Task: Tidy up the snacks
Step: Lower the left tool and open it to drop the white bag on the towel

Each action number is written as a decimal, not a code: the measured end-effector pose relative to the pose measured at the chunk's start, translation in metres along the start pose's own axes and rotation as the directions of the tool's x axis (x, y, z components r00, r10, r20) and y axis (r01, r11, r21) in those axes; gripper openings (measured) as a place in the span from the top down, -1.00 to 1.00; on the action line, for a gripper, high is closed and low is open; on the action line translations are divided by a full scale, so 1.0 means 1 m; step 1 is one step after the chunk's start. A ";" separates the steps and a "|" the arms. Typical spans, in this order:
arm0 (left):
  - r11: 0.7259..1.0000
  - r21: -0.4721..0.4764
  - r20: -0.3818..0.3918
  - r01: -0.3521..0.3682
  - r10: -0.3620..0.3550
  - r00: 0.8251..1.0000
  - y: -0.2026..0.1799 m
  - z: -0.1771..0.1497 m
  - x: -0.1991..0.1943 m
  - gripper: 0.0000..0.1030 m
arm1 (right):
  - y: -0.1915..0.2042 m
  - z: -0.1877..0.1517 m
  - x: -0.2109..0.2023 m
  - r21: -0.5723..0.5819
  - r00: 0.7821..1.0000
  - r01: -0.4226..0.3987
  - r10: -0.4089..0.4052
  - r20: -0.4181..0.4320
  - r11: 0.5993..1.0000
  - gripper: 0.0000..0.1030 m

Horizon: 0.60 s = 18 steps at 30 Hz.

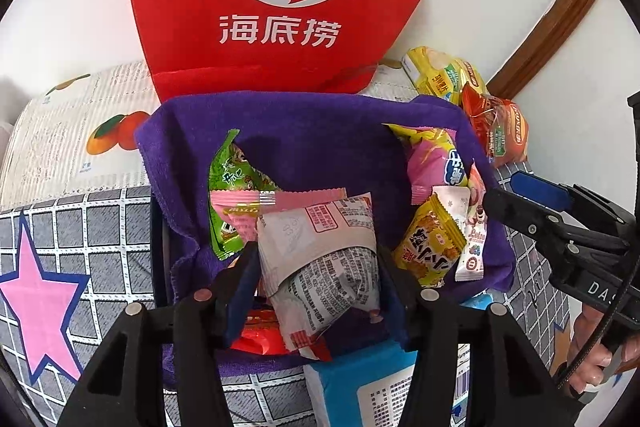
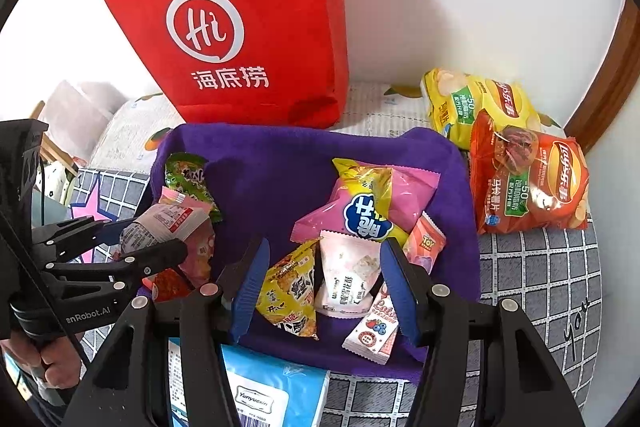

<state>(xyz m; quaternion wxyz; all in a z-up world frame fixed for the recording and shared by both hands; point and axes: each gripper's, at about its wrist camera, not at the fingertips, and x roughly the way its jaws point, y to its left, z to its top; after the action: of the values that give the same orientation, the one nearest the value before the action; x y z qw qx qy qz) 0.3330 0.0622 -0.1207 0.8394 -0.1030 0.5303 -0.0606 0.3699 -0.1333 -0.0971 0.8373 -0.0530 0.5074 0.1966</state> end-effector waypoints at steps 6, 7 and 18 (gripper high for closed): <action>1.000 -0.005 -0.012 -0.011 0.011 1.000 0.001 0.001 0.001 -0.22 | 0.003 -0.001 0.002 -0.014 1.000 0.004 -0.004 -0.005 1.000 -0.11; 1.000 -0.003 -0.013 -0.008 0.008 1.000 0.001 0.001 0.001 -0.25 | 0.004 -0.001 0.002 -0.016 1.000 0.005 -0.005 -0.006 1.000 -0.11; 1.000 -0.007 -0.013 -0.011 0.011 1.000 0.002 0.001 -0.003 -0.30 | 0.007 0.000 0.003 -0.029 1.000 0.018 -0.018 -0.008 0.999 -0.11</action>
<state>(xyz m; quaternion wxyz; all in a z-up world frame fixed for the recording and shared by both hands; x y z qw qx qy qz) 0.3330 0.0645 -0.1184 0.8359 -0.1026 0.5364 -0.0546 0.3683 -0.1259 -0.0992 0.8360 -0.0706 0.5076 0.1964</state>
